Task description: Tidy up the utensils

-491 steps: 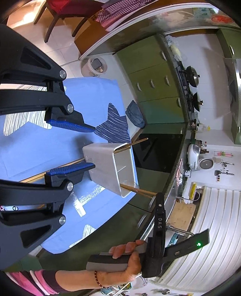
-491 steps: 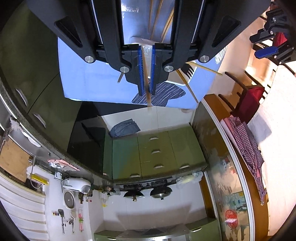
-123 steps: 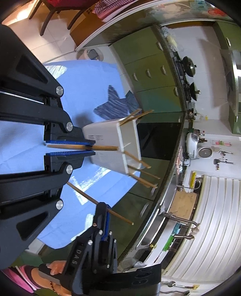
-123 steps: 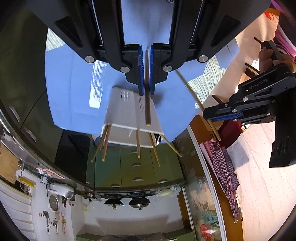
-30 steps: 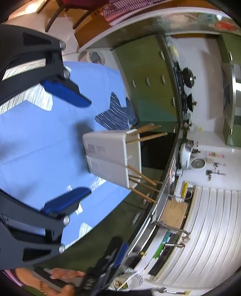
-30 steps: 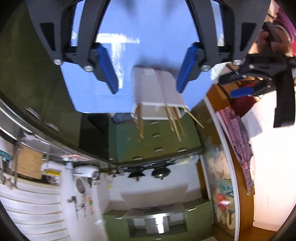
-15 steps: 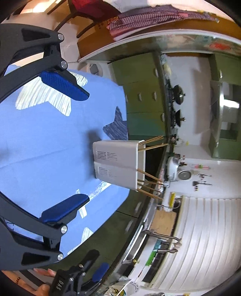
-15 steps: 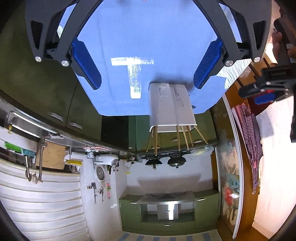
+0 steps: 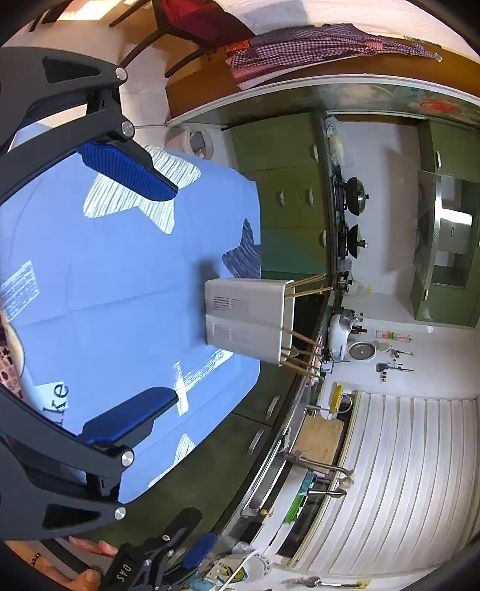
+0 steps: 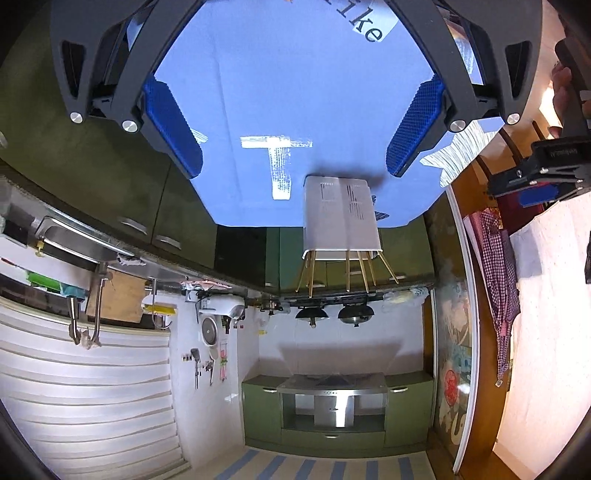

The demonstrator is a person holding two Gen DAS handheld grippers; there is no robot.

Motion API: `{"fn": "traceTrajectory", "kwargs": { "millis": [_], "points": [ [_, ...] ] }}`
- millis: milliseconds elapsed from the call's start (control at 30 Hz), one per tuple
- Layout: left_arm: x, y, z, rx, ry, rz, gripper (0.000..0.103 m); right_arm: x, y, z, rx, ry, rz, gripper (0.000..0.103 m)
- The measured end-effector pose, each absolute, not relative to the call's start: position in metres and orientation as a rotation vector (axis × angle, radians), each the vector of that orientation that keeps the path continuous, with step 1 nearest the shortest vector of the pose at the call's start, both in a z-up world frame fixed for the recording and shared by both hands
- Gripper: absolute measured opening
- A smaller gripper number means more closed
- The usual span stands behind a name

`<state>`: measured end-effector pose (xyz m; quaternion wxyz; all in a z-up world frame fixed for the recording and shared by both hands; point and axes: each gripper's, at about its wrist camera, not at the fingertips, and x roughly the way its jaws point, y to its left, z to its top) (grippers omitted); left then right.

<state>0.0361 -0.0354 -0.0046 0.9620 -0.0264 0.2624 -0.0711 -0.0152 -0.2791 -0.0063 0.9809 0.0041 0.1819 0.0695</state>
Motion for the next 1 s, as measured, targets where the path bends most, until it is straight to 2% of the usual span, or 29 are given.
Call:
{"fn": "traceTrajectory", "kwargs": {
  "millis": [1000],
  "points": [
    [0.02,-0.021,0.0,-0.096,0.516,-0.139,0.096,-0.027,-0.272,0.002,0.022,0.379,0.17,0.098]
  ]
}}
